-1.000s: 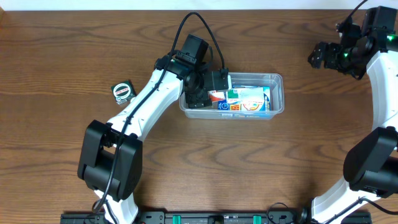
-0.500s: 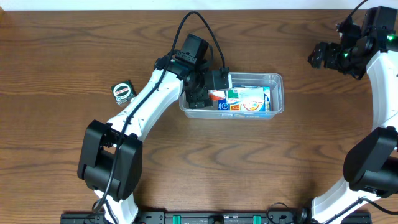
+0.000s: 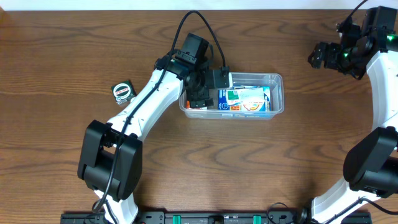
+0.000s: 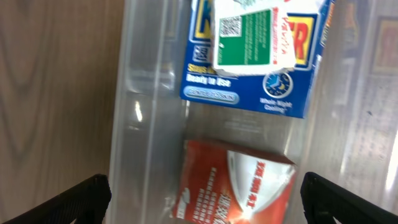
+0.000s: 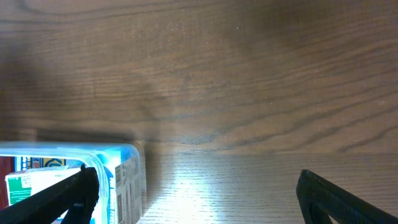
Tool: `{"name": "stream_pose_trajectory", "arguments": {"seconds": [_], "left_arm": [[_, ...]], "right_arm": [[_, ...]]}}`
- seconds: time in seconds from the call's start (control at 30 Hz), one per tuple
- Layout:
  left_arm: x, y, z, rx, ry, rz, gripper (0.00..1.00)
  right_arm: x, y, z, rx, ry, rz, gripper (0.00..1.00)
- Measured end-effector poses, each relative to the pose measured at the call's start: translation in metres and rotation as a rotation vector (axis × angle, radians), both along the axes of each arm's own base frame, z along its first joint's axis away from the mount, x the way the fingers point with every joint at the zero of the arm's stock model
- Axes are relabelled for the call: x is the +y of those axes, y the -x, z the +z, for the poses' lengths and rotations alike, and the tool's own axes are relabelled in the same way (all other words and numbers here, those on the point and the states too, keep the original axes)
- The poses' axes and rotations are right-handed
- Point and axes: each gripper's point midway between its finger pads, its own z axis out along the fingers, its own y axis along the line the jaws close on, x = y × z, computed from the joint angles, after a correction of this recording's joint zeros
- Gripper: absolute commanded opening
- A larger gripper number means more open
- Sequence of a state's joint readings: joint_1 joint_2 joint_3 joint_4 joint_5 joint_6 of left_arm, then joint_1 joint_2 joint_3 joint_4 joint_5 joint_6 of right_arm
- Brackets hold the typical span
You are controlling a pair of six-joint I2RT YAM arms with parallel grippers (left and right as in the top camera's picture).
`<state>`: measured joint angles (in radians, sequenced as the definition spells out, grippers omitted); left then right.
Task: Pack container
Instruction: 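Lower the red box into the container's left end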
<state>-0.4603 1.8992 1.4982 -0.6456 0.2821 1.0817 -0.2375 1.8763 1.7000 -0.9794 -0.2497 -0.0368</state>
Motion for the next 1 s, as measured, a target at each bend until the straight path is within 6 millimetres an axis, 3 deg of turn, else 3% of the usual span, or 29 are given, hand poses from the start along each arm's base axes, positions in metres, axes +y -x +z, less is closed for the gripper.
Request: {"name": "stream_pose_trajectory", "arguments": {"seconds": [0.33,0.47,0.6,0.8,1.0], "left_arm": [[-0.011,-0.022,0.014,-0.056,0.087,0.098,0.98],[-0.011,-0.024,0.021,-0.004,0.153,0.253,0.98],[0.000,-0.025,0.040,0.058,0.234,0.536,0.98],[0.036,0.011,0.062,0.229,0.265,0.978,0.98],[0.031,0.023,0.065,0.299,0.305,1.099,0.98]], "right_arm": [[0.000,0.000,0.000,0.000,0.000,0.000,0.99],[0.000,0.000,0.000,0.000,0.000,0.000,0.99],[0.000,0.000,0.000,0.000,0.000,0.000,0.99],[0.000,0.000,0.000,0.000,0.000,0.000,0.99],[0.000,0.000,0.000,0.000,0.000,0.000,0.99]]}}
